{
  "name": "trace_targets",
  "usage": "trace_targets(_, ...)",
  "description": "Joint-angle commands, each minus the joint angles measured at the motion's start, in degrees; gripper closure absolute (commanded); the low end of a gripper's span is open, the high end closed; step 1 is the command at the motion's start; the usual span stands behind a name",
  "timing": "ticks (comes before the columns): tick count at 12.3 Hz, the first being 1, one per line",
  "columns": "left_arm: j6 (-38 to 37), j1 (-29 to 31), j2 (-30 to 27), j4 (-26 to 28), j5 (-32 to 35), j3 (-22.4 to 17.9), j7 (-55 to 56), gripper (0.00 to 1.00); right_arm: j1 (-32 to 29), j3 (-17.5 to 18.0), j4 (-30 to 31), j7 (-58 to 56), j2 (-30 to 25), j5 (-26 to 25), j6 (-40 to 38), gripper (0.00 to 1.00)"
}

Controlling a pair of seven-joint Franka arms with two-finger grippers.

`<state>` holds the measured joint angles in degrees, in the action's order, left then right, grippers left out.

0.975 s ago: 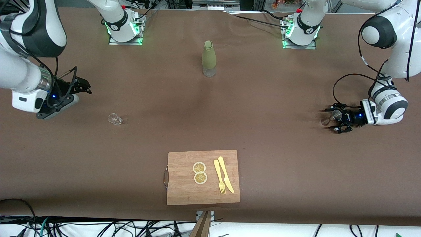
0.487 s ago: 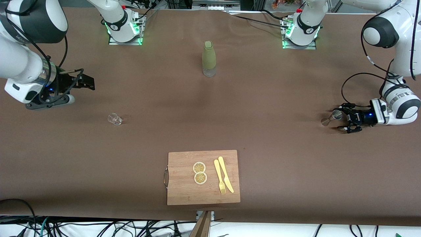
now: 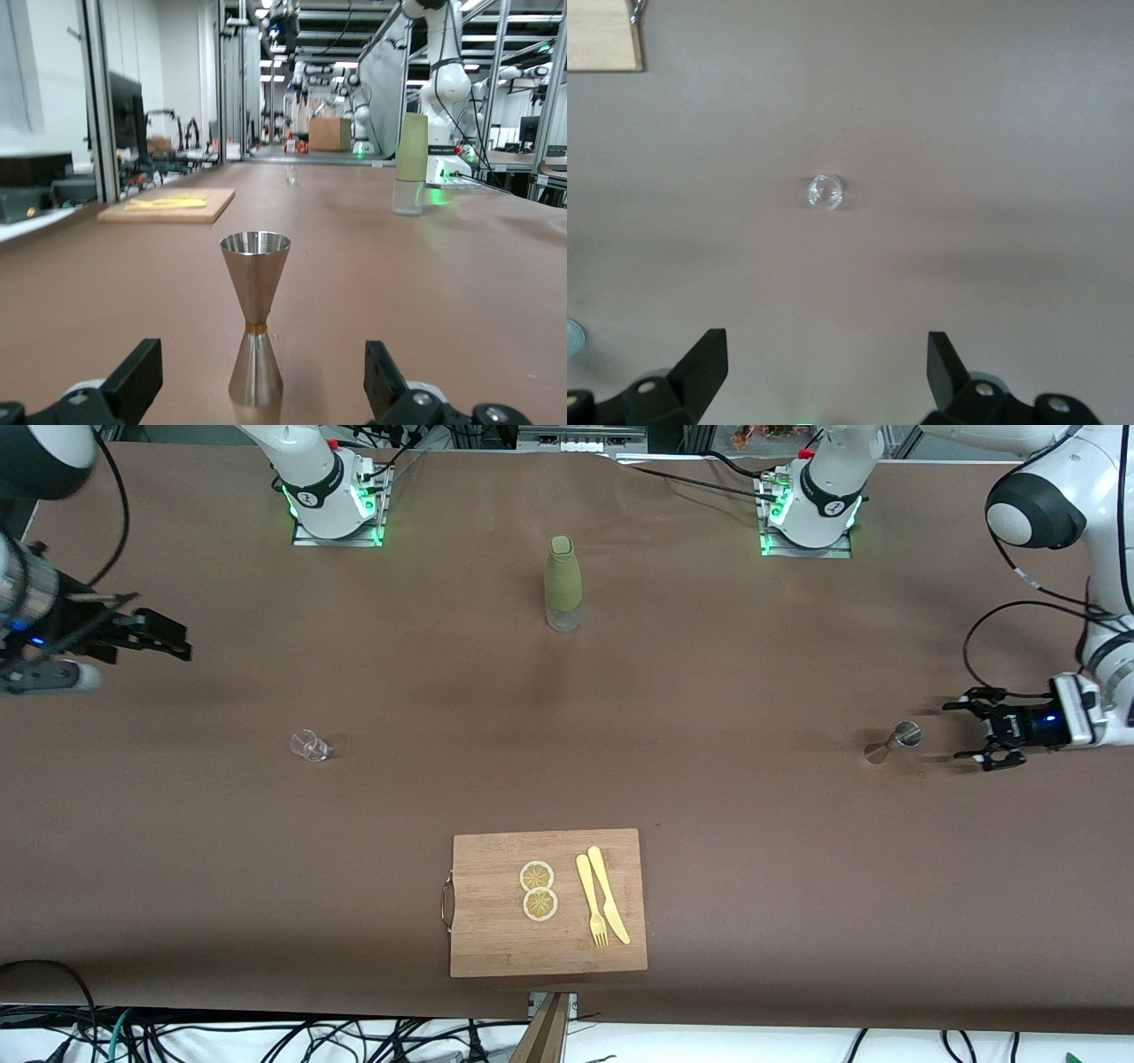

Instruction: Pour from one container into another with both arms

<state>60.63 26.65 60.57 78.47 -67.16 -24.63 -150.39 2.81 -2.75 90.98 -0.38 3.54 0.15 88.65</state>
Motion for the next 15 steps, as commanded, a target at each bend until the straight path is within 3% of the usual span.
trace_targets(1, -0.5, -1.2, -6.7, -0.2, 5.8, -1.4, 9.3, 0.00, -1.5, 0.5, 0.6, 5.9, -1.6, -0.8, -0.8, 0.00)
trace_targets(8, 1.7, -11.6, -22.3, -0.2, 14.6, -1.3, 38.8, 0.00, -2.5, 0.5, 3.3, 5.8, -2.4, -0.9, 7.9, 0.00)
trace_targets(15, 7.4, -26.0, -33.6, -0.1, 20.8, -1.4, 71.1, 0.00, -2.5, 0.5, 2.8, 6.1, -2.2, -0.6, 6.5, 0.00)
